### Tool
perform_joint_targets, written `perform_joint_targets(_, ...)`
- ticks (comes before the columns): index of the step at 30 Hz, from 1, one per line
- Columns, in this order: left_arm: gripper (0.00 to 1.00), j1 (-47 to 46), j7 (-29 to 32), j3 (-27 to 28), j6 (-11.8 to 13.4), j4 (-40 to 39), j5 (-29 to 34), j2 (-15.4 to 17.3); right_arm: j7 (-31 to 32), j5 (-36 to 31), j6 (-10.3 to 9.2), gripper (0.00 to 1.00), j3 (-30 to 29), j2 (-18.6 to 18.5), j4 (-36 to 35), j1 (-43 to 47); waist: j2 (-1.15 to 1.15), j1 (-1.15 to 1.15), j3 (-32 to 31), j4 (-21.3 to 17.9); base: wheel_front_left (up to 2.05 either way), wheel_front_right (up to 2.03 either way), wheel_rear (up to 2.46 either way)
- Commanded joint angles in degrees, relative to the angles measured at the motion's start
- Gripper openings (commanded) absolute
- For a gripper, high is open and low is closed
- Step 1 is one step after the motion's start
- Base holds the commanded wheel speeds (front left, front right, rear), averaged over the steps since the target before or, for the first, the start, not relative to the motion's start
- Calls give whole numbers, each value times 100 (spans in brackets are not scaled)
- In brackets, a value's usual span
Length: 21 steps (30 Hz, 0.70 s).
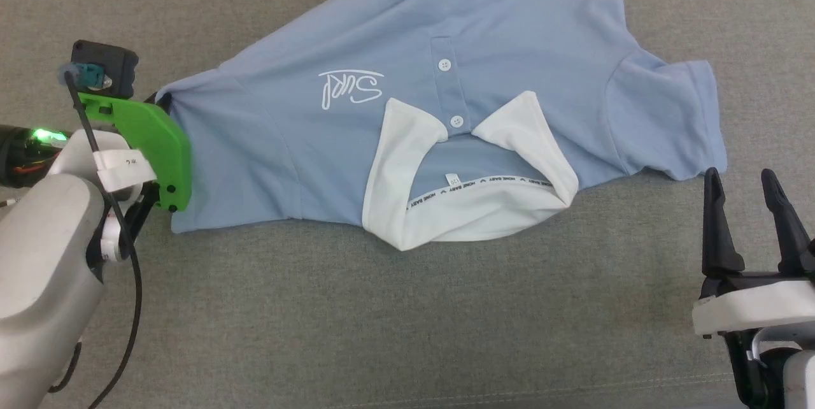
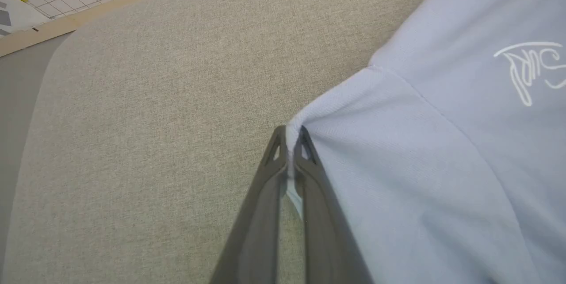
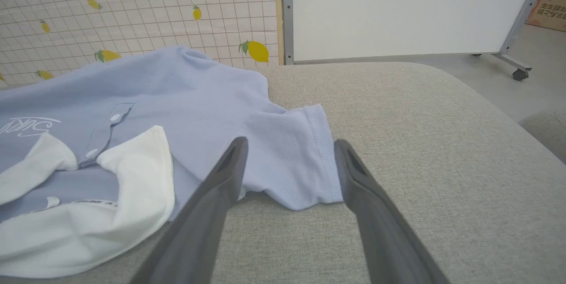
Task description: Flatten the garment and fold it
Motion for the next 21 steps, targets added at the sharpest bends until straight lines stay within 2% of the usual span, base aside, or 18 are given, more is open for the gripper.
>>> perform_joint_targets(1,100,-67,-112,14,14,110,83,-36,7,-30,-9,100,15,16,-5,-97,0,0,49,-18,0,0,0)
perform_joint_targets(7,100,39,-1227,244,211,388,155,-386,28,-31,-9,100,-52,12,43,-89,0,0,-132,121,0,0,0)
perform_joint_targets(11,100,295,-1441,274,221,249,62,-441,85,-20,-9,100,-72,-6,16,-67,0,0,-253,223,0,0,0)
perform_joint_targets(14,100,535,-1134,219,220,51,-112,-373,137,-9,-9,100,-79,-16,-29,-44,0,0,-292,272,0,0,0)
perform_joint_targets(17,100,791,-424,93,192,-253,-413,-226,186,8,-9,100,-96,-23,-103,-26,0,0,-276,304,0,0,0)
perform_joint_targets(21,100,1039,527,-12,340,-731,-768,22,221,36,-9,100,-105,-23,-205,-21,0,0,-191,304,0,0,0)
